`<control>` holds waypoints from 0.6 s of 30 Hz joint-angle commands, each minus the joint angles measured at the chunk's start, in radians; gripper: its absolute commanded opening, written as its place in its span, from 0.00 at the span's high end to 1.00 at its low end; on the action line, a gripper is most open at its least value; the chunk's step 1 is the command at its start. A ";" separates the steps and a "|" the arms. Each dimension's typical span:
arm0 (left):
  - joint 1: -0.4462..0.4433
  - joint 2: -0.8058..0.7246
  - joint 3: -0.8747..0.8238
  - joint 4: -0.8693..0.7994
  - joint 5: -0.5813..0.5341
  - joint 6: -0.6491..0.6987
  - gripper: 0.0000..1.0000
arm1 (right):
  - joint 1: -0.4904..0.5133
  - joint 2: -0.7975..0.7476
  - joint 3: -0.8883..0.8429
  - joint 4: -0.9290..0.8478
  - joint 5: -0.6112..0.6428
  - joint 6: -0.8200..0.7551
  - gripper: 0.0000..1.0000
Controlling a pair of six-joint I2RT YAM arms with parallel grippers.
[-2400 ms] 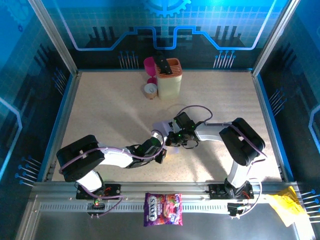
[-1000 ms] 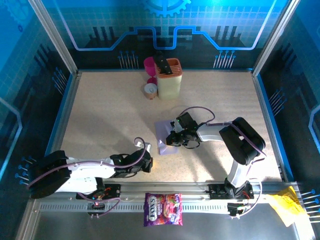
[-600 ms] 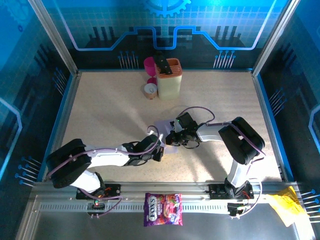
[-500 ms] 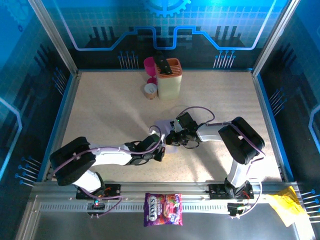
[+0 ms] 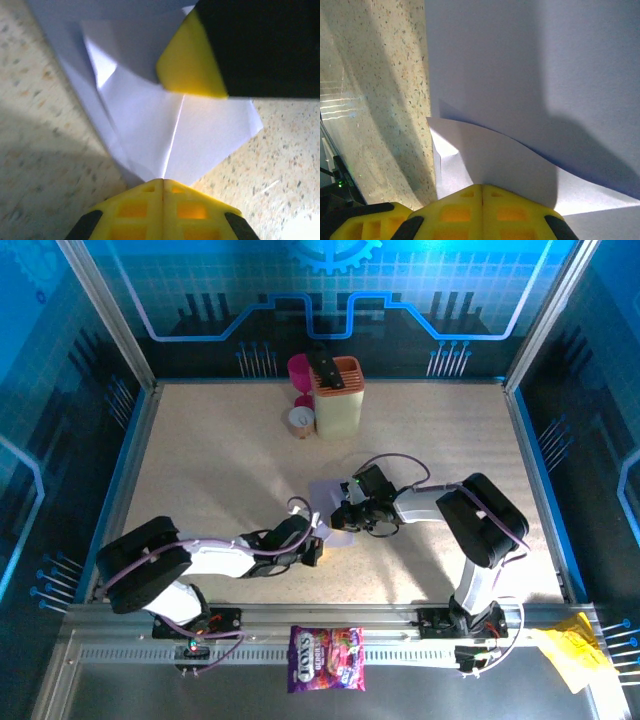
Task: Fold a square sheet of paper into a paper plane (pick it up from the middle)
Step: Fold the triangle a second time at the center of the table.
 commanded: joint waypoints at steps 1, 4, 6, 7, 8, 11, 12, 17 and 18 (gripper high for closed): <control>-0.015 -0.066 -0.084 -0.138 -0.004 -0.060 1.00 | -0.020 0.066 -0.050 -0.102 0.118 -0.007 1.00; -0.013 -0.152 -0.089 -0.186 -0.025 -0.066 1.00 | -0.022 0.066 -0.052 -0.100 0.114 -0.011 1.00; 0.001 -0.186 -0.054 -0.207 -0.035 -0.047 1.00 | -0.022 0.068 -0.053 -0.096 0.107 -0.012 1.00; 0.013 -0.191 -0.033 -0.207 -0.032 -0.033 1.00 | -0.022 0.068 -0.056 -0.093 0.104 -0.013 1.00; 0.030 -0.185 -0.007 -0.197 -0.024 -0.015 1.00 | -0.022 0.069 -0.059 -0.091 0.105 -0.013 1.00; 0.080 -0.120 0.083 -0.164 0.017 0.038 1.00 | -0.022 0.070 -0.063 -0.084 0.103 -0.014 1.00; 0.096 -0.092 0.107 -0.151 0.034 0.053 1.00 | -0.022 0.071 -0.065 -0.081 0.102 -0.012 1.00; 0.148 0.059 0.233 -0.108 0.085 0.106 1.00 | -0.020 0.082 -0.061 -0.075 0.090 -0.011 1.00; 0.154 0.081 0.246 -0.102 0.090 0.110 1.00 | -0.019 0.083 -0.060 -0.073 0.089 -0.010 1.00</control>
